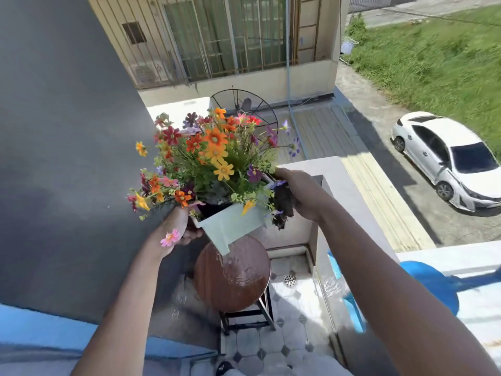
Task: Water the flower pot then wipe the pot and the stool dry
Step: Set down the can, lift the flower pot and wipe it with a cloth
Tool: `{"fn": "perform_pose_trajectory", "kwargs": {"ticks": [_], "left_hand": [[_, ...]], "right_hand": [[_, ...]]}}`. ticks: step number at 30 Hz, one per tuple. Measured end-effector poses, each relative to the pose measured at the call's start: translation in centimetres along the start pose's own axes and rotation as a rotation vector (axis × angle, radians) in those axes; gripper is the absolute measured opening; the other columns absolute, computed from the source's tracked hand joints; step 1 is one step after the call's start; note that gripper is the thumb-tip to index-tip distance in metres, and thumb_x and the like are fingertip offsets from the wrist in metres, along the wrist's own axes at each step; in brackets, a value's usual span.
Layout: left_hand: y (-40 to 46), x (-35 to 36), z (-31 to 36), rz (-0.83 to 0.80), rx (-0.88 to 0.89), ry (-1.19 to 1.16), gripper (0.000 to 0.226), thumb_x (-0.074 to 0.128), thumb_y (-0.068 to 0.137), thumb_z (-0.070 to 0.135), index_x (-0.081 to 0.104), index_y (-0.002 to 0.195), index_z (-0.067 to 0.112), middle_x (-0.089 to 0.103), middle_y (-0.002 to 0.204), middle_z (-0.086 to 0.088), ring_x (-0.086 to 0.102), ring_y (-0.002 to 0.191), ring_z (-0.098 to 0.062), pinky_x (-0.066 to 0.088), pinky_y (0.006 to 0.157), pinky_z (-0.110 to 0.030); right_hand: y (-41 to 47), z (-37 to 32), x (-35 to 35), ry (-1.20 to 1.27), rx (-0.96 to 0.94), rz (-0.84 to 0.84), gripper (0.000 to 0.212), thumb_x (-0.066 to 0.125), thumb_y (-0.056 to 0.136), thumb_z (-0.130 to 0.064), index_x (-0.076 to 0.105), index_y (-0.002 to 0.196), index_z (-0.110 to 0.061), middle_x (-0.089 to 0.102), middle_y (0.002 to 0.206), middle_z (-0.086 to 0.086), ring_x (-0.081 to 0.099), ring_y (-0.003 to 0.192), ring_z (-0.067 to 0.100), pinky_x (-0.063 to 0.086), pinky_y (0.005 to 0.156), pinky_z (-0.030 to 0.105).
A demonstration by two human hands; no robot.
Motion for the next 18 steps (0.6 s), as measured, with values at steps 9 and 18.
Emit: {"fn": "perform_pose_trajectory", "kwargs": {"ticks": [9, 18], "left_hand": [[0.2, 0.4, -0.1, -0.039, -0.020, 0.143, 0.045, 0.050, 0.091, 0.035, 0.053, 0.058, 0.004, 0.048, 0.033, -0.007, 0.029, 0.018, -0.007, 0.018, 0.035, -0.005], [0.2, 1.3, -0.8, 0.271, 0.233, -0.048, 0.058, 0.036, 0.099, 0.044, 0.059, 0.065, 0.003, 0.052, 0.040, -0.006, 0.032, 0.030, -0.019, 0.023, 0.038, -0.020]], "right_hand": [[-1.1, 0.6, -0.6, -0.188, 0.014, 0.091, 0.042, 0.044, 0.090, 0.013, 0.044, 0.060, -0.016, 0.044, 0.054, -0.006, 0.039, 0.047, 0.005, 0.035, 0.043, 0.017], [-2.4, 2.8, -1.2, 0.101, -0.112, 0.459, 0.048, 0.069, 0.066, -0.015, 0.030, 0.039, -0.021, 0.018, 0.046, -0.010, 0.018, 0.054, 0.014, 0.014, 0.053, 0.030]]}}
Point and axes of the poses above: each hand's wrist, its own y-axis towards the middle knuckle, its own x-axis out of the palm, z = x × y, the point moved 10 cm from there along y, towards the middle knuckle
